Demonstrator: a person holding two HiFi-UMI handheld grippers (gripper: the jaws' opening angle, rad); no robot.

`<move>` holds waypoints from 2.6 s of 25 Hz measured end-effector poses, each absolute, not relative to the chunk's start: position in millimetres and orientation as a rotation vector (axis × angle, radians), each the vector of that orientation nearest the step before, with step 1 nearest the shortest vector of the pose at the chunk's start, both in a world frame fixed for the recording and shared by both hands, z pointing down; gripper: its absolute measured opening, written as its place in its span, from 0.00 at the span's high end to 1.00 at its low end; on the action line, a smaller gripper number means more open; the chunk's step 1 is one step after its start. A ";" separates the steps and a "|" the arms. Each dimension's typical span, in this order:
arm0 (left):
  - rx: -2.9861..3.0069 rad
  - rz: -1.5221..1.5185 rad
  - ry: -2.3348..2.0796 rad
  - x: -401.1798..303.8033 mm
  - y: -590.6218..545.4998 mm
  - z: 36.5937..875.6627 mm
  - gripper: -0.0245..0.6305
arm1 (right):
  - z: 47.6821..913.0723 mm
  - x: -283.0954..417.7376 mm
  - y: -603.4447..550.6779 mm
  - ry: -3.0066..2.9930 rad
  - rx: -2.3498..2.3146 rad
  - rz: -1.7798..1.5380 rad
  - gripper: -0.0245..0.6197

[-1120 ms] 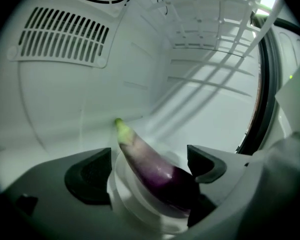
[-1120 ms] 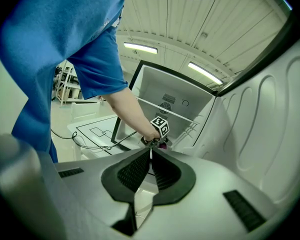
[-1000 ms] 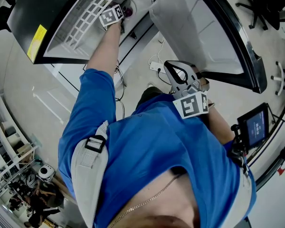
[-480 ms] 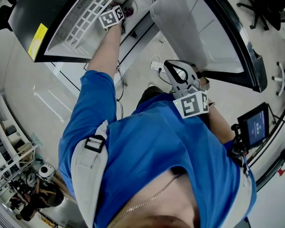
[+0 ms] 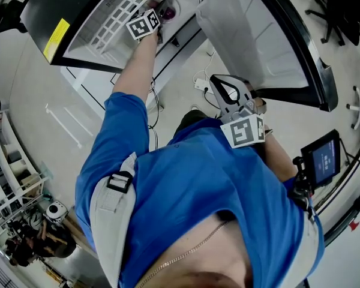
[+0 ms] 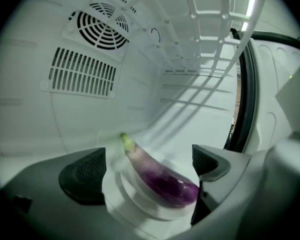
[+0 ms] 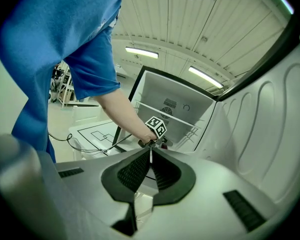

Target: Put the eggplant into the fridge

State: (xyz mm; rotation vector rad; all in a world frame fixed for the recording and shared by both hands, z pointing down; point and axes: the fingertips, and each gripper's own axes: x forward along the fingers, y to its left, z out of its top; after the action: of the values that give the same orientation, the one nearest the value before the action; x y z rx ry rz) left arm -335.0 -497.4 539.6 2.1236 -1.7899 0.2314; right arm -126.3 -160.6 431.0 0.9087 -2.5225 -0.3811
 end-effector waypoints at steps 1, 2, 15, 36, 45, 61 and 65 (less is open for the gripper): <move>2.131 0.214 -1.790 -334.5 -494.4 536.4 0.15 | 429.9 -125.6 -160.4 -2.524 0.912 -0.386 0.93; 2.134 0.195 -1.790 -333.9 -491.1 533.2 0.15 | 429.1 -124.9 -160.4 -2.525 0.916 -0.390 0.93; 2.284 -0.085 -1.652 -298.5 -420.7 479.2 0.36 | 423.8 -129.6 -155.2 -2.562 0.928 -0.379 0.93; 2.401 -0.327 -1.404 -253.7 -279.4 435.2 0.95 | 433.6 -131.9 -138.0 -2.549 1.014 -0.307 0.93; 2.374 -0.410 -1.465 -224.5 -207.5 410.5 0.95 | 425.1 -95.3 -114.1 -2.632 0.970 -0.323 0.94; 2.351 -0.419 -1.562 -182.0 -107.6 392.7 0.95 | 416.6 -49.0 -77.9 -2.740 0.925 -0.198 0.93; 2.351 -0.414 -1.579 -178.2 -94.5 393.1 0.95 | 417.5 -45.7 -74.3 -2.753 0.929 -0.183 0.93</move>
State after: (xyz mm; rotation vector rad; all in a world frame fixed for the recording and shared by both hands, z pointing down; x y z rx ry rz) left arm -178.2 -94.5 393.1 2.3511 -1.5786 -0.4140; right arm -45.7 -74.3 417.5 0.9287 -2.7533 -0.1834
